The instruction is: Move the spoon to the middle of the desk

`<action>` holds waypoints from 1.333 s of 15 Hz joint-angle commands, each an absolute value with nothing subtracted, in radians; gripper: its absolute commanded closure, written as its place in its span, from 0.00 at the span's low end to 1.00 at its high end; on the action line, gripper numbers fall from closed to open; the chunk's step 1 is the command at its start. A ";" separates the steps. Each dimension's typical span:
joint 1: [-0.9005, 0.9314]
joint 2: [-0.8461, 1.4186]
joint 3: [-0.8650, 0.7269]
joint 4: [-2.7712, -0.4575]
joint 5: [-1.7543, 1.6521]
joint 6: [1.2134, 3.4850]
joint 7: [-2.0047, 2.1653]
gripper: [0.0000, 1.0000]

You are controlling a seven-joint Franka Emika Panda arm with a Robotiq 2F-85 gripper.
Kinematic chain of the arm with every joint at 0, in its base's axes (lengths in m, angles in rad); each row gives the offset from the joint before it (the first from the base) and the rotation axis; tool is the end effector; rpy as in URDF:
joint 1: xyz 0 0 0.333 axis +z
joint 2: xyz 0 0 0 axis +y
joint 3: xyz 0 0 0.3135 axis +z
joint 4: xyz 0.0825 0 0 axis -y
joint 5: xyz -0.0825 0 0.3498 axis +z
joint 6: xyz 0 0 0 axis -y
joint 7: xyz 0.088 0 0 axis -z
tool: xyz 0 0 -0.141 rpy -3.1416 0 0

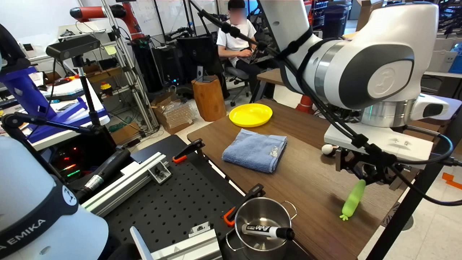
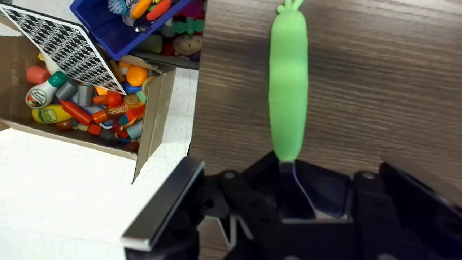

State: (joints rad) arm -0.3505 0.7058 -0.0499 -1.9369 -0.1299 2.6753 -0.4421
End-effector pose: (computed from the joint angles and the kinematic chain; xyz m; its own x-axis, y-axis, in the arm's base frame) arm 0.5520 -0.2315 0.1127 0.9857 0.1677 -0.0169 0.1685 -0.9810 0.0961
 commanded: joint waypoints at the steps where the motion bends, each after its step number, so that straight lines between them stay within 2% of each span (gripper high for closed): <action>1: -0.365 0.693 -0.032 -1.935 -0.120 2.635 -0.470 0.72; 11: -0.338 0.715 -0.060 -1.942 -0.144 2.651 -0.450 0.02; 20: -0.423 0.704 -0.055 -1.977 -0.119 2.658 -0.493 0.00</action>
State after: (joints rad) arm -0.4007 0.7139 -0.0734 -1.9566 -0.1310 2.6498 -0.4585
